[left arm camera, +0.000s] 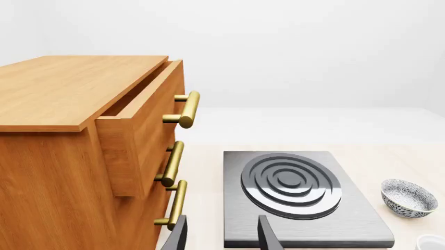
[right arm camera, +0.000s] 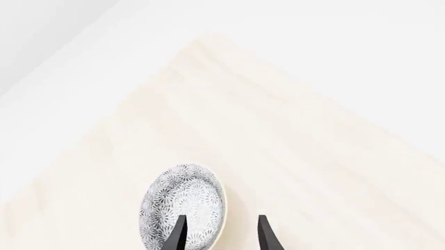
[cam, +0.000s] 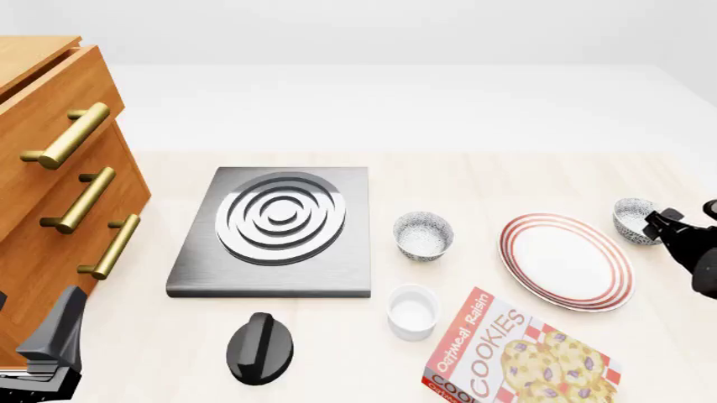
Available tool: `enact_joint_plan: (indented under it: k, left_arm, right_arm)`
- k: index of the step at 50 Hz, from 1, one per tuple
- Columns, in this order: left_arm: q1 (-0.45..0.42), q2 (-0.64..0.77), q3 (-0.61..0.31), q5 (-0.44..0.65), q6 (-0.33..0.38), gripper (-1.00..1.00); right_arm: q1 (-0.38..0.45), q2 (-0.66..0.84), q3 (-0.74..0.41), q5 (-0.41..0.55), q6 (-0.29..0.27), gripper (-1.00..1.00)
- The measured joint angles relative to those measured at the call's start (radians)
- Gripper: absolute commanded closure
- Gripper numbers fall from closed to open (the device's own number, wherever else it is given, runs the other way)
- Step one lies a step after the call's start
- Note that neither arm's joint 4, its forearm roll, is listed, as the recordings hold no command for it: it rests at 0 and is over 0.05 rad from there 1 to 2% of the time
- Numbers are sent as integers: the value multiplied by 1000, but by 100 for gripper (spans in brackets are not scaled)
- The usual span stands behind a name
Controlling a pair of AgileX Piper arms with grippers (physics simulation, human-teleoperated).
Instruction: Pick the akita bowl next to the plate and place it on the plate.
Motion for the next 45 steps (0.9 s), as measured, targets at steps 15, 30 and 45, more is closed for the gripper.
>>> enact_joint_plan:
  k: [15, 30, 45]
  left_arm:
    - [0, 0, 0, 0, 0, -100]
    - [0, 0, 0, 0, 0, -100]
    - [0, 0, 0, 0, 0, -100]
  right_arm:
    - [5, 29, -14, -1, 9, -100]
    - [11, 49, -25, -6, 18, -100]
    - [14, 62, -37, -12, 26, -100]
